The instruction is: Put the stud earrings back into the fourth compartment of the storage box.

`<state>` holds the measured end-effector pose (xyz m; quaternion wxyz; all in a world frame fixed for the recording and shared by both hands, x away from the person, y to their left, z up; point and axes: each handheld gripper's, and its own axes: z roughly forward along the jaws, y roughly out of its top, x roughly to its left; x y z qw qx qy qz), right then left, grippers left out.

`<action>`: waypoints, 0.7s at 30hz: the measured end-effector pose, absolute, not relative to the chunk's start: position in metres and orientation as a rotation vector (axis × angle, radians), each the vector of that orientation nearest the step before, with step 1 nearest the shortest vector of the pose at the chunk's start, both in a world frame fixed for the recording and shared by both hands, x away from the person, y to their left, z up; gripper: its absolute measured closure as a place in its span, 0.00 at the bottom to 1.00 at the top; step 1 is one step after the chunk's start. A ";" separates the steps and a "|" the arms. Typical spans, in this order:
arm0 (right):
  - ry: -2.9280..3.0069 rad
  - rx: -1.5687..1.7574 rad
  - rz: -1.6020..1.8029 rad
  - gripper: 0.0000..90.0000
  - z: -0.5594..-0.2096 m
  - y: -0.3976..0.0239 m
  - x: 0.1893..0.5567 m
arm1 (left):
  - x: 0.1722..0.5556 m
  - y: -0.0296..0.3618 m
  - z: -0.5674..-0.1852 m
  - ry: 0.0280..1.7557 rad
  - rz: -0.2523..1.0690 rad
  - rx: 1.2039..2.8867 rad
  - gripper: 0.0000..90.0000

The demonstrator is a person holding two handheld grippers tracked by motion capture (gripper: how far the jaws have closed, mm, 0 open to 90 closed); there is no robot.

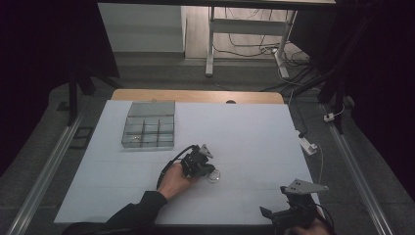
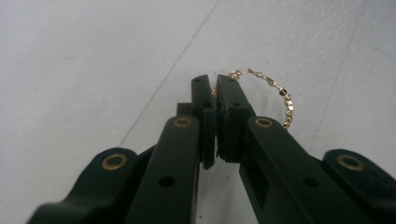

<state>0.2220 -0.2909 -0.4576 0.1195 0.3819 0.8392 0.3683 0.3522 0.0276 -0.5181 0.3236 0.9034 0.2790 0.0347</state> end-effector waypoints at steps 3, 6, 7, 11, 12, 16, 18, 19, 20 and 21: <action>2.455 1.110 1.074 0.00 -0.458 -0.291 0.222 | 0.354 0.034 -0.511 0.733 0.097 2.352 0.96; 2.452 1.115 1.077 0.00 -0.458 -0.291 0.222 | 0.354 0.039 -0.504 0.732 0.105 2.336 0.96; 2.452 1.118 1.077 0.00 -0.458 -0.291 0.222 | 0.354 0.040 -0.502 0.733 0.108 2.332 0.96; 2.450 1.121 1.079 0.00 -0.458 -0.291 0.222 | 0.356 0.048 -0.496 0.750 0.105 2.310 0.96; 2.453 1.119 1.075 0.00 -0.457 -0.291 0.222 | 0.356 0.050 -0.495 0.754 0.106 2.308 0.96; 2.451 1.120 1.080 0.00 -0.458 -0.291 0.222 | 0.357 0.058 -0.491 0.771 0.118 2.301 0.96; 2.452 1.119 1.076 0.00 -0.457 -0.291 0.222 | 0.358 0.063 -0.490 0.781 0.128 2.297 0.96; 2.453 1.119 1.076 0.00 -0.457 -0.291 0.222 | 0.359 0.065 -0.489 0.788 0.130 2.297 0.96; 2.453 1.118 1.076 0.00 -0.457 -0.291 0.222 | 0.360 0.067 -0.488 0.794 0.134 2.294 0.96; 2.453 1.115 1.076 0.00 -0.457 -0.291 0.222 | 0.360 0.070 -0.488 0.801 0.135 2.292 0.96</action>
